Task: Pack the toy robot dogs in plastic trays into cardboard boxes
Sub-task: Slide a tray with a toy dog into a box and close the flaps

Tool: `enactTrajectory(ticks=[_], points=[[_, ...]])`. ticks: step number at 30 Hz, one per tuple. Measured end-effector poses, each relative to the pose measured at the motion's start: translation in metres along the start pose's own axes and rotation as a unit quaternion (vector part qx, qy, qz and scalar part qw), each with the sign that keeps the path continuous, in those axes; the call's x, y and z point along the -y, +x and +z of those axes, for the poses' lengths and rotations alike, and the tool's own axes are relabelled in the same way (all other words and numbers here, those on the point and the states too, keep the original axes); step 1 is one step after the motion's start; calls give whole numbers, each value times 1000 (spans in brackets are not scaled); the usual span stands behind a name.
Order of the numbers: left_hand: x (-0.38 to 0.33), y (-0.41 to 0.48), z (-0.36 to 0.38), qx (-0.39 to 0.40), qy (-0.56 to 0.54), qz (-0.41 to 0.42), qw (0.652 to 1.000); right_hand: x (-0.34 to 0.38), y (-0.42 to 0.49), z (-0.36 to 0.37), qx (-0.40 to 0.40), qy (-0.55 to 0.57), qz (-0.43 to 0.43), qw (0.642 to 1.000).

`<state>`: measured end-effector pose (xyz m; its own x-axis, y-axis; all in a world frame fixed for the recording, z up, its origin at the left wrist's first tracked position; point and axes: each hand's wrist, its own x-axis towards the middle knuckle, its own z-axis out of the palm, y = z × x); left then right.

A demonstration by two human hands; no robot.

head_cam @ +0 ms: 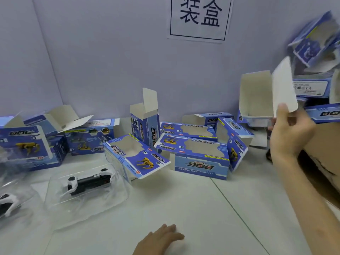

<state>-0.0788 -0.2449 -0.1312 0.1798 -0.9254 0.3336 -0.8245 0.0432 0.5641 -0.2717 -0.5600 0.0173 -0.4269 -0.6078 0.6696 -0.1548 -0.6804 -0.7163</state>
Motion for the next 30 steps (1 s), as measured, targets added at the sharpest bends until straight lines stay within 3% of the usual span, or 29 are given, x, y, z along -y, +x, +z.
enactTrajectory(ticks=[2, 3, 6, 9, 12, 14, 17, 22, 30], points=[[-15, 20, -17, 63, -60, -33, 996, 29, -2, 9, 17, 33, -91, 995], [-19, 38, -35, 31, -116, -87, 989, 44, -4, 14, 37, 46, -119, 991], [-33, 68, -93, -153, -212, -41, 964, 84, -14, 36, 172, 91, -149, 970], [-45, 108, -143, -266, -216, -46, 938, 121, -33, 62, 362, 178, -125, 906], [-38, 129, -173, -317, -186, -75, 927, 151, -52, 88, 474, 218, -129, 843], [-25, 132, -184, -338, -180, -93, 919, 161, -60, 105, 485, 227, -144, 832], [-7, 133, -194, -404, -117, -88, 903, 164, -70, 126, 456, 245, -140, 844], [9, 138, -201, -547, -110, -63, 827, 148, -97, 150, 473, 285, -16, 833], [29, 155, -178, -545, -177, -64, 817, 120, -119, 172, 438, 262, 141, 848]])
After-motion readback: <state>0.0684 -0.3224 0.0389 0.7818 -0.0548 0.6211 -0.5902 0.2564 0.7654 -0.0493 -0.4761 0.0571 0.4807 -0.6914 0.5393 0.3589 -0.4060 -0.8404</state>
